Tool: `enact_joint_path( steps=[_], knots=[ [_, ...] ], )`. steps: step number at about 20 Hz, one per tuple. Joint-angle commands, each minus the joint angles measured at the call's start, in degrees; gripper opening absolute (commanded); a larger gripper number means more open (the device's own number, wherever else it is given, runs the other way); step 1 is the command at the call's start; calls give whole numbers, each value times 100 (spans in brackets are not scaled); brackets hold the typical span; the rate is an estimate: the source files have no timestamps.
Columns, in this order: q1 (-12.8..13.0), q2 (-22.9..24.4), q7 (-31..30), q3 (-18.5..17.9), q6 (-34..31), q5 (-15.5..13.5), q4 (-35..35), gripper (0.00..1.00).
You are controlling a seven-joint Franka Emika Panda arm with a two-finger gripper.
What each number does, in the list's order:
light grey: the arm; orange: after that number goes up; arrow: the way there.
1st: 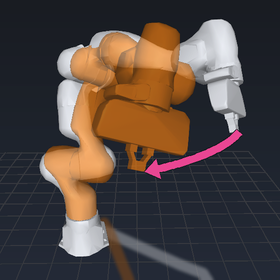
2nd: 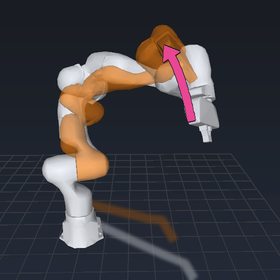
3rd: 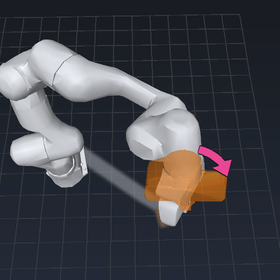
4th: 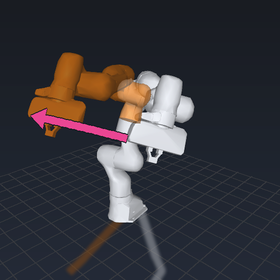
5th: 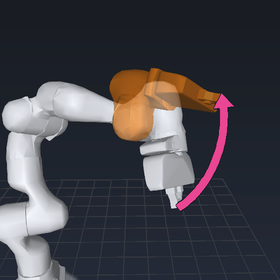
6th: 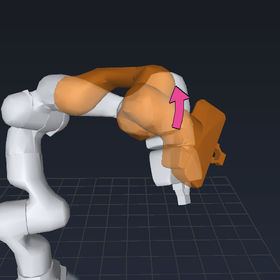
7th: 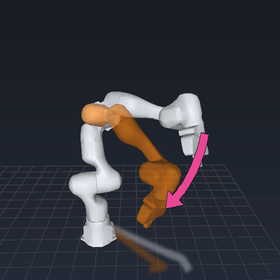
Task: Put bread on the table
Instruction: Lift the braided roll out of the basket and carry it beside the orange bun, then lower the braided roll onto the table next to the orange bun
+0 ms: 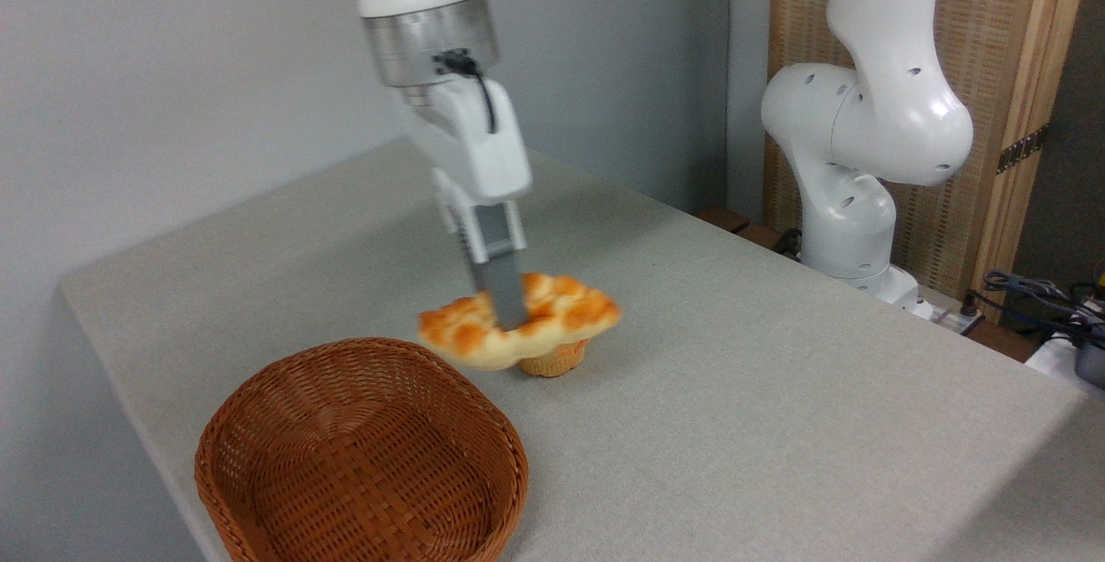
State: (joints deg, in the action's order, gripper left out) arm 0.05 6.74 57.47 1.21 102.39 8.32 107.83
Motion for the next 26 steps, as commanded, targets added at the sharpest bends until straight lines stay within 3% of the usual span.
enact_joint_path(
  steps=[1, 4, 7, 11, 15, 26],
  knots=[
    [4, 547, 344, -253, 0, -41, 1071, 20],
    [4, 556, 344, -297, 9, -23, 1485, 32],
    [4, 477, 335, -297, 35, -23, 1768, 63],
    [-5, 415, 326, -297, 79, -6, 1759, 89],
    [4, 398, 326, -297, 79, -6, 1742, 100],
    [4, 424, 108, -288, -52, -85, 1356, 100]
  ],
)
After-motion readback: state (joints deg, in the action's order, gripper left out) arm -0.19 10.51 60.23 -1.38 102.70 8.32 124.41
